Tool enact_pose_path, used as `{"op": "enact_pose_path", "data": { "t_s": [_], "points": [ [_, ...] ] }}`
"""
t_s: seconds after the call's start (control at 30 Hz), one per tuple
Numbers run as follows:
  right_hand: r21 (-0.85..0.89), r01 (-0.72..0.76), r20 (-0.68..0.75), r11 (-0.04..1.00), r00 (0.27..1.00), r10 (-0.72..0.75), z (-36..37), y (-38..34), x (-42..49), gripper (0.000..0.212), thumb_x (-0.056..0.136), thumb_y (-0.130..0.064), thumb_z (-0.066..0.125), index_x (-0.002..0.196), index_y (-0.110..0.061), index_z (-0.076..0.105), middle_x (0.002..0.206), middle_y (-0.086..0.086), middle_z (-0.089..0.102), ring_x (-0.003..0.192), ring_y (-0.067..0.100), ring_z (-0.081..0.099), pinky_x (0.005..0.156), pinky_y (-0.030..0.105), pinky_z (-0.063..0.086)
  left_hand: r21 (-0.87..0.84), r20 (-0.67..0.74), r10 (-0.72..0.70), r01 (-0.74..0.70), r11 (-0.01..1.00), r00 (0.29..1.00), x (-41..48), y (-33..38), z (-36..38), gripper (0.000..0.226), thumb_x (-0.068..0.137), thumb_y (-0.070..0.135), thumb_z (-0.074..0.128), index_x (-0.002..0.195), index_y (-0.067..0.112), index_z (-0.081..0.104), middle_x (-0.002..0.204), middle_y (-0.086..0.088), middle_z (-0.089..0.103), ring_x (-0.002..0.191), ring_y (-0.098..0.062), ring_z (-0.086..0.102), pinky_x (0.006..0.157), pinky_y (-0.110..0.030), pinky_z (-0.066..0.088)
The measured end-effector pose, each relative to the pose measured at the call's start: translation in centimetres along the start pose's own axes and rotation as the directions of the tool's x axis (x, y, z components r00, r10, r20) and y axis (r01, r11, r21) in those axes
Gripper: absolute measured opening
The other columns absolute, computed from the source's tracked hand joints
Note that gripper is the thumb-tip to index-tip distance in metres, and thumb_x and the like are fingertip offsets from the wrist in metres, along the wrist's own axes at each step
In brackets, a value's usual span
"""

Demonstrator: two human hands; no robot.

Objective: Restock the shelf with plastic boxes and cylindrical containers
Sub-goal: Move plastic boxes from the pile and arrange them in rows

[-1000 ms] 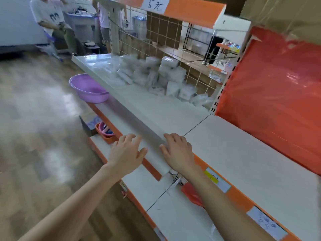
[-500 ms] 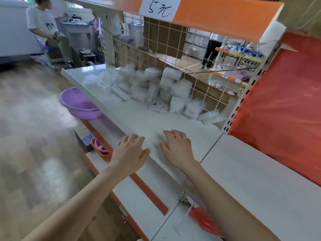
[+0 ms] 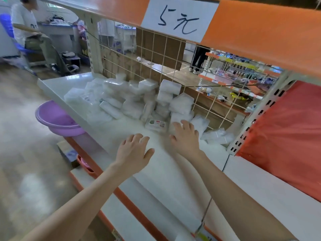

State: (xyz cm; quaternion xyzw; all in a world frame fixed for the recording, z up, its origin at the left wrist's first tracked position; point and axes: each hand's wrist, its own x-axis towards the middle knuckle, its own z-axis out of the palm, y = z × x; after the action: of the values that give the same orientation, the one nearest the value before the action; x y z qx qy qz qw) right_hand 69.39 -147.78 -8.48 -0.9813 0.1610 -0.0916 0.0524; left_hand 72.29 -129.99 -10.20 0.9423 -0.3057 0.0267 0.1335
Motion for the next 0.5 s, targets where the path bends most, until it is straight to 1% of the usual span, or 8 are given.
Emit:
{"op": "enact_pose_path", "data": {
  "t_s": [0.13, 0.2, 0.27, 0.33, 0.43, 0.5],
  "points": [
    [0.049, -0.100, 0.064, 0.994, 0.993, 0.097, 0.0, -0.8, 2.9, 0.055, 0.092, -0.018, 0.041, 0.144, -0.023, 0.022, 0.154, 0.010, 0.004, 0.140, 0.033, 0.005, 0.108, 0.056, 0.015, -0.002, 0.026, 0.056, -0.056, 0.998, 0.998, 2.0, -2.1, 0.2, 0.050, 0.095, 0.047, 0.032, 0.138, 0.022, 0.034, 0.141, 0.000, 0.036, 0.127, -0.022, 0.034, 0.099, -0.033, 0.030],
    [0.021, -0.140, 0.091, 0.990, 0.986, 0.138, 0.0, -1.5, 3.9, 0.061, 0.089, -0.015, 0.045, 0.144, -0.025, 0.020, 0.154, 0.009, 0.002, 0.140, 0.032, 0.004, 0.109, 0.056, 0.014, -0.012, 0.035, 0.087, -0.087, 0.996, 0.996, 2.8, -3.2, 0.3, 0.050, 0.094, 0.047, 0.032, 0.138, 0.022, 0.034, 0.141, 0.001, 0.036, 0.126, -0.021, 0.034, 0.098, -0.032, 0.030],
    [-0.022, -0.194, 0.065, 0.981, 0.979, 0.195, 0.2, -2.0, 4.5, 0.065, 0.086, -0.012, 0.051, 0.142, -0.024, 0.022, 0.151, 0.010, 0.011, 0.138, 0.031, 0.011, 0.107, 0.053, 0.018, -0.014, 0.048, 0.129, -0.128, 0.992, 0.991, 3.8, -4.0, 0.2, 0.050, 0.094, 0.047, 0.032, 0.138, 0.022, 0.034, 0.142, 0.001, 0.035, 0.127, -0.020, 0.033, 0.098, -0.031, 0.030],
    [-0.076, -0.219, 0.011, 0.973, 0.975, 0.221, 0.6, -2.2, 4.4, 0.063, 0.085, -0.010, 0.051, 0.141, -0.024, 0.024, 0.145, 0.010, 0.023, 0.132, 0.030, 0.019, 0.103, 0.049, 0.024, -0.014, 0.056, 0.158, -0.157, 0.987, 0.986, 4.8, -4.8, 0.2, 0.051, 0.094, 0.047, 0.031, 0.139, 0.023, 0.033, 0.143, 0.001, 0.034, 0.128, -0.020, 0.032, 0.099, -0.032, 0.030],
    [-0.103, -0.273, -0.082, 0.957, 0.961, 0.265, 1.1, -2.4, 4.4, 0.050, 0.088, -0.012, 0.048, 0.136, -0.020, 0.034, 0.136, 0.009, 0.034, 0.125, 0.030, 0.028, 0.098, 0.042, 0.027, -0.022, 0.069, 0.224, -0.223, 0.975, 0.972, 6.2, -5.9, 0.1, 0.051, 0.094, 0.047, 0.032, 0.139, 0.023, 0.033, 0.143, 0.001, 0.034, 0.128, -0.021, 0.033, 0.099, -0.033, 0.031],
    [-0.109, -0.324, -0.105, 0.940, 0.944, 0.313, 1.1, -2.4, 4.3, 0.039, 0.090, -0.014, 0.048, 0.128, -0.015, 0.042, 0.131, 0.008, 0.039, 0.121, 0.029, 0.033, 0.096, 0.039, 0.028, -0.047, 0.085, 0.265, -0.261, 0.964, 0.961, 6.8, -6.2, 0.1, 0.051, 0.095, 0.047, 0.032, 0.139, 0.023, 0.032, 0.143, 0.001, 0.034, 0.128, -0.021, 0.033, 0.098, -0.034, 0.031]
  ]
}}
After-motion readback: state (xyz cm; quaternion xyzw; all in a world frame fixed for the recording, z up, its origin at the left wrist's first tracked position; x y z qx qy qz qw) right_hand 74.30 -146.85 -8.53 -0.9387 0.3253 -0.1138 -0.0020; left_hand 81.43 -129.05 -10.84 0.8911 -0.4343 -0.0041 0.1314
